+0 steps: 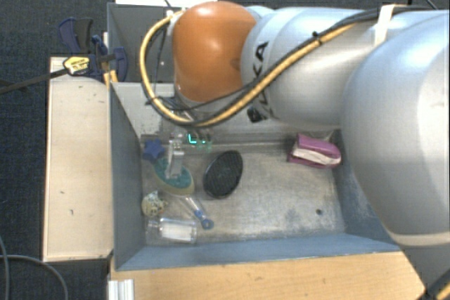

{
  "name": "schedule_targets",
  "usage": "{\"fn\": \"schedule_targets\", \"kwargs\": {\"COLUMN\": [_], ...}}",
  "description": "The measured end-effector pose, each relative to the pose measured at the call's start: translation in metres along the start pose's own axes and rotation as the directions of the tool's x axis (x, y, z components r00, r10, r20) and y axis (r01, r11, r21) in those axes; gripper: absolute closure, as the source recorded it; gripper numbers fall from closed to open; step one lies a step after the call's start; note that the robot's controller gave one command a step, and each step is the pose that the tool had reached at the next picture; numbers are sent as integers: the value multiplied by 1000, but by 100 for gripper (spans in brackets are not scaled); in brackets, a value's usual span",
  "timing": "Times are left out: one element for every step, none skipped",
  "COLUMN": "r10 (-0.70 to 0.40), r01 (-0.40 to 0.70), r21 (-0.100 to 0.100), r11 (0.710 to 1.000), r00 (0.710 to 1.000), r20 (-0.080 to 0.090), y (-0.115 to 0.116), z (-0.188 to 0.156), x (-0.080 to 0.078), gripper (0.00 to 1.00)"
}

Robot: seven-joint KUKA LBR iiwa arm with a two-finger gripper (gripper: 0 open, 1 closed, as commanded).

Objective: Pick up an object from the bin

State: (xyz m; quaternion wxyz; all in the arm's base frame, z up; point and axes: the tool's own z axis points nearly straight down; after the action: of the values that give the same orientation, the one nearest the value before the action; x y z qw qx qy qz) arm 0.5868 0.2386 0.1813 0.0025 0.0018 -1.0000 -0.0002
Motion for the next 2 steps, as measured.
{"fn": "schedule_targets", "kwargs": {"r10": [159,160], "r01": [-159,-160], "r21": [-2,-3], "r11": [987,987], "r00": [987,987], "r20": [3,4], "y": [-41,-39], "z": [96,91], "x": [25,23], "gripper": [0,100]}}
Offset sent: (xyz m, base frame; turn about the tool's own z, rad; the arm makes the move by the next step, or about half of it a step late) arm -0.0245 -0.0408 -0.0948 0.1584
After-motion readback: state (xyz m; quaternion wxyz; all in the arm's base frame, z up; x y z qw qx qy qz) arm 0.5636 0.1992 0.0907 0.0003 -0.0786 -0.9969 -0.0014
